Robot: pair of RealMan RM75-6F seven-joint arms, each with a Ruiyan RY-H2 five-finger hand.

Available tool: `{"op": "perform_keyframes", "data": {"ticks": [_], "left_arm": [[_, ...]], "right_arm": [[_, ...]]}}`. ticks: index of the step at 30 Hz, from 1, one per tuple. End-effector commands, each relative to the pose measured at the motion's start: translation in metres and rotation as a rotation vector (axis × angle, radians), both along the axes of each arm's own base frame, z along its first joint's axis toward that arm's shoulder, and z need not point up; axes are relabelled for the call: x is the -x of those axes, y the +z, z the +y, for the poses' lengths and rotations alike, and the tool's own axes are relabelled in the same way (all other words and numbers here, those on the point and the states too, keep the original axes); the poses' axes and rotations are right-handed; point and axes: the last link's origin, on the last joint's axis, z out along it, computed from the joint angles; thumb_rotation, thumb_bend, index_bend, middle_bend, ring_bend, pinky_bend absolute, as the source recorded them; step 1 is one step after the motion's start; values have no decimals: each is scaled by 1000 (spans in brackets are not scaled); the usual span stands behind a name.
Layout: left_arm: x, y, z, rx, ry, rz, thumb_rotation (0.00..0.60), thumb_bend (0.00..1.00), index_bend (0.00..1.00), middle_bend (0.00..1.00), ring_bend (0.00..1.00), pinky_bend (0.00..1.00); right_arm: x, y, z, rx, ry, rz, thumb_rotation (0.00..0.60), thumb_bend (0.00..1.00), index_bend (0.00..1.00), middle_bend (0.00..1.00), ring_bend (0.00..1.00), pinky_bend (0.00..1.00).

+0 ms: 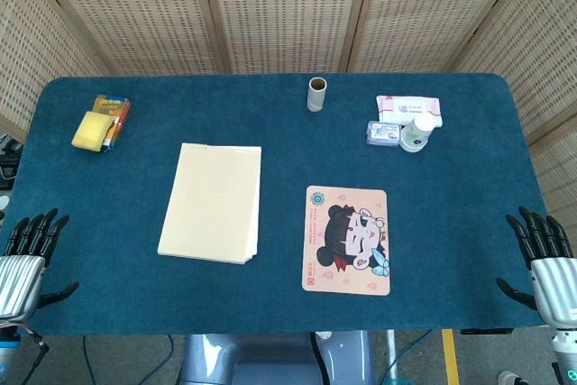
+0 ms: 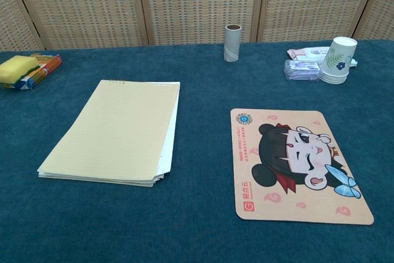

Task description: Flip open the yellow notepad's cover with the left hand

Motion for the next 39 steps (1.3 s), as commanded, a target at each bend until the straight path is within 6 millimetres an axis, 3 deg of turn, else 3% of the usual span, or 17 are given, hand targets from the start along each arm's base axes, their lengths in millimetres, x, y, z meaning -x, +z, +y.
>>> {"op": "perform_keyframes", "data": {"ticks": [1,5,11,13,15,17,25,39], "left_arm": [[1,-2,1,6,1,2,600,0,0,0,0,0],[2,-8,6,33,-4,4,600,0,0,0,0,0],[-9,-43,29,162,-85,-42,600,19,0,0,0,0],[-13,-58,41,204,-107,-39,600,98,0,0,0,0],[-20,-77,56,254,-132,-29,600,276,0,0,0,0],[-26,-93,68,279,-160,-17,600,355,0,0,0,0],[-39,-144,88,361,-188,12,600,355,0,0,0,0],[-39,-166,95,374,-174,24,600,354,0,0,0,0]], "right_arm": [[0,0,0,3,-3,-1,600,0,0,0,0,0],[1,0,0,5,-7,-5,600,0,0,0,0,0],[1,0,-1,4,-12,-9,600,0,0,0,0,0],[1,0,-2,3,-15,-11,600,0,0,0,0,0],[2,0,-3,1,-21,-10,600,0,0,0,0,0],[3,0,-4,0,-29,-12,600,0,0,0,0,0],[7,0,-7,0,-50,-24,600,0,0,0,0,0],[7,1,-7,0,-49,-29,600,0,0,0,0,0]]}}
